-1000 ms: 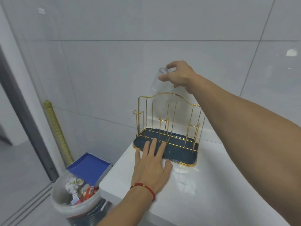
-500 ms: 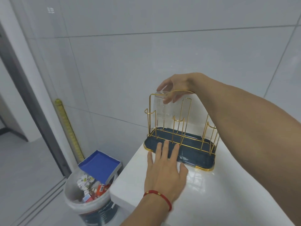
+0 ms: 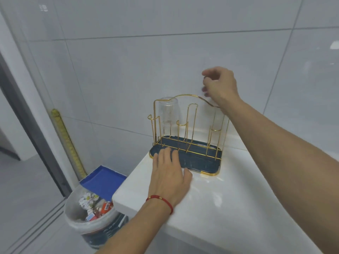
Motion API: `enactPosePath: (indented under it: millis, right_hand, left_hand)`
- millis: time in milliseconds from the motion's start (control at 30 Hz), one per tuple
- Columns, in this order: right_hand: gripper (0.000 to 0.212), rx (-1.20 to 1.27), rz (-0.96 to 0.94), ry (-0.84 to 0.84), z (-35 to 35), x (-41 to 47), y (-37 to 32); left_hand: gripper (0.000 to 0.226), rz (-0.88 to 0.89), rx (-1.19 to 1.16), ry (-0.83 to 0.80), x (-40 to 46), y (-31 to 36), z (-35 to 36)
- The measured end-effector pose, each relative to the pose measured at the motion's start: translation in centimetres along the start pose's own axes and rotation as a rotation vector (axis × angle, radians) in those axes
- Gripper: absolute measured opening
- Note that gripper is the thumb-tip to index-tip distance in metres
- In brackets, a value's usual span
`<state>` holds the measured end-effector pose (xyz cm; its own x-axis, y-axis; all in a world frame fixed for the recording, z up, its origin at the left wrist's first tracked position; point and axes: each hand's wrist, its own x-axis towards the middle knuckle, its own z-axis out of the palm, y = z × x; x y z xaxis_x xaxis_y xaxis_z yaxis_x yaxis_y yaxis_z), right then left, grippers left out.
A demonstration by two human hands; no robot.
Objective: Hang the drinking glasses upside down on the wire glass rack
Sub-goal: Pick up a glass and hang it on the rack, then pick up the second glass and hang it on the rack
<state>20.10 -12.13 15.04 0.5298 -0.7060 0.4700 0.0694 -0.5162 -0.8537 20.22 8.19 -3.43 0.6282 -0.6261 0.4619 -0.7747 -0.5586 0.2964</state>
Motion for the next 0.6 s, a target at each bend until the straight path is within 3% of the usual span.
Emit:
enactPosePath:
  millis: [67,133,233,333,400,600]
  right_hand:
    - [0.03,-0.122,-0.104,0.243,-3.5,-3.8,0.9]
    - [0.029,-0.229,-0.197,0.353,-7.4,-8.1,1.9]
    - [0.025,-0.357,-0.138,0.256,-13.2,-14.6,4.6]
    - [0.025,-0.452,0.077,0.145,-18.7,-20.6,8.4]
    - [0.027,-0.45,0.214,0.182,-21.9,-24.2,10.3]
    - [0.025,-0.403,0.325,0.464,-29.6,-29.6,11.8]
  left_hand:
    - [0.035,0.024,-0.026,0.022,-0.1,0.1,-0.2]
    - [0.024,0.057,-0.04,0.024,-0.2,0.4,-0.5]
    - [0.017,0.103,-0.065,0.012,-0.6,0.8,-1.3]
    - [0.011,0.147,-0.169,0.046,-1.3,3.4,-1.7]
    - [0.004,0.205,-0.276,0.05,-2.0,7.6,-1.4]
    - [0.051,0.416,-0.457,-0.116,-5.3,23.4,1.1]
